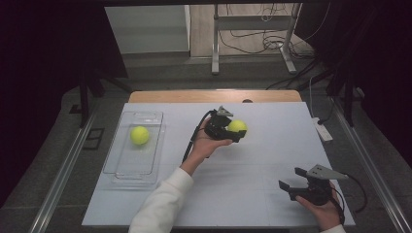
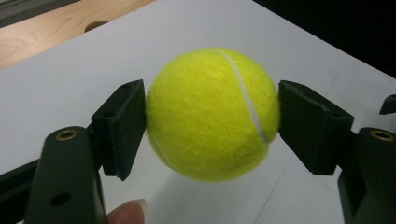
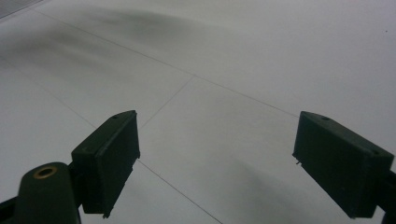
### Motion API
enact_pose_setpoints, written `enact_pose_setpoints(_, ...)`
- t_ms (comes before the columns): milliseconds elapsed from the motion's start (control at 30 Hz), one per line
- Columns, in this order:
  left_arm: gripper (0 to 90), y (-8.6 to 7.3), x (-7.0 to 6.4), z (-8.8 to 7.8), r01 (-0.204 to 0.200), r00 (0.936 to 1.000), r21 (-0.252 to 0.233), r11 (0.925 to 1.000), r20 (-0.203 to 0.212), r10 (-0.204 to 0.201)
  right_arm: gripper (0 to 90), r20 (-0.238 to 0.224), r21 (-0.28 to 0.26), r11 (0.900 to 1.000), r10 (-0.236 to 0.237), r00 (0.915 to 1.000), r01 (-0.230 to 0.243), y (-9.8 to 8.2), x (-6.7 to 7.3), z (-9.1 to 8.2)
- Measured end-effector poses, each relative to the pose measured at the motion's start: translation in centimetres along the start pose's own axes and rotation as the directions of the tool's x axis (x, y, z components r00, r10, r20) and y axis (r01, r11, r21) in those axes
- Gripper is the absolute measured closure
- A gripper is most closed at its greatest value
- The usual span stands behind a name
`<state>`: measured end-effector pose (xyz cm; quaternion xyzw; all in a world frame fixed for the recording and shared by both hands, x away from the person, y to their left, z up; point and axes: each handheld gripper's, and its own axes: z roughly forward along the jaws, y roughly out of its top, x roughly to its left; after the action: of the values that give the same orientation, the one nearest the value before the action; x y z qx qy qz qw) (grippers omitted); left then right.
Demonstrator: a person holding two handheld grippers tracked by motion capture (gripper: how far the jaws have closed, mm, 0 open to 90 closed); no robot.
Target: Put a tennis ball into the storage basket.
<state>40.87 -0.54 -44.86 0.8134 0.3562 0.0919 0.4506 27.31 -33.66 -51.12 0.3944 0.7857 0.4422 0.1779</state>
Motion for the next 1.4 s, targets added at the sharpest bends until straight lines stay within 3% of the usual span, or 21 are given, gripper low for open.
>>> enact_pose_setpoints(500,27.4,-0.4,-0.2,-2.1,-0.008,0.9999,-0.031,0.9995,0.008,0.008,14.4,0.002,0.002,1.000,-0.004,1.0000,0.004,0.0,0.1,0.0)
enact_pose_setpoints(1400,27.4,-1.9,-0.1,-4.3,-0.003,1.0000,-0.060,0.9982,0.002,0.003,14.4,0.005,0.016,1.000,-0.009,1.0000,0.008,0.0,0.1,0.3)
